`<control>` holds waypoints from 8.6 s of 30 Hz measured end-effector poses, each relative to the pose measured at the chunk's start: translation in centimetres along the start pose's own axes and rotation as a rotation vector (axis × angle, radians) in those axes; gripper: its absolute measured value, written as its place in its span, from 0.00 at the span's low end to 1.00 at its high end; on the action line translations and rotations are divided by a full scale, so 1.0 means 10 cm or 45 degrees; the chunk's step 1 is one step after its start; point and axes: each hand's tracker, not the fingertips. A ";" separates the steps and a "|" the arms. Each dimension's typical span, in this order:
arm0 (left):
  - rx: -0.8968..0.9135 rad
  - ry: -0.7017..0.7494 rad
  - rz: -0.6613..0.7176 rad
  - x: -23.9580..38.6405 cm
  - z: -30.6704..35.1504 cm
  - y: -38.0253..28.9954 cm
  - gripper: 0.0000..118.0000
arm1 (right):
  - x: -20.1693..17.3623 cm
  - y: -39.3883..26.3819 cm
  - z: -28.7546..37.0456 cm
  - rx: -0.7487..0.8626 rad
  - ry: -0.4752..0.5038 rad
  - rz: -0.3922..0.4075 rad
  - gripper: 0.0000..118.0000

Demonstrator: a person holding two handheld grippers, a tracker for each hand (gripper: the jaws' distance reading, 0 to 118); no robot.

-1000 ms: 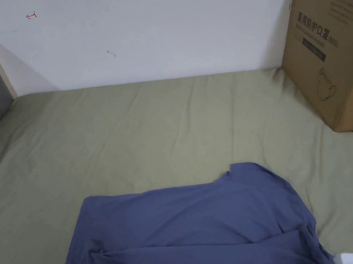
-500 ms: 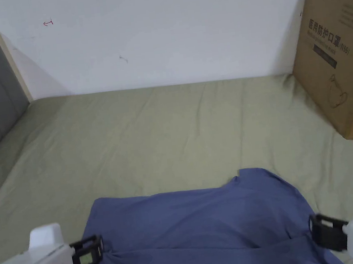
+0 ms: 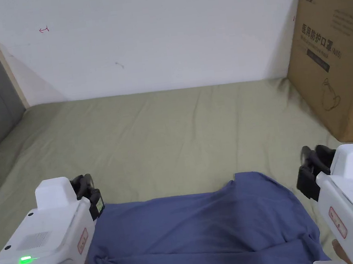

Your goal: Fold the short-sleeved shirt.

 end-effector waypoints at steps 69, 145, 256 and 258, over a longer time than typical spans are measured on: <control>-0.828 -0.045 -0.006 -0.89 -2.52 -0.59 0.01 | 0.57 -1.38 -3.23 -0.874 0.045 0.034 0.00; -0.265 -0.263 0.151 -0.55 -0.06 0.01 0.00 | -0.29 -0.04 -0.04 0.049 0.034 0.100 0.00; -0.661 -0.186 -0.145 -0.06 -0.50 -1.19 0.00 | 0.18 -0.16 -0.01 -0.074 0.012 0.085 0.00; -0.714 -0.220 -0.107 -0.06 -0.51 -1.32 0.00 | 0.18 -0.18 -0.02 -0.079 0.014 0.083 0.00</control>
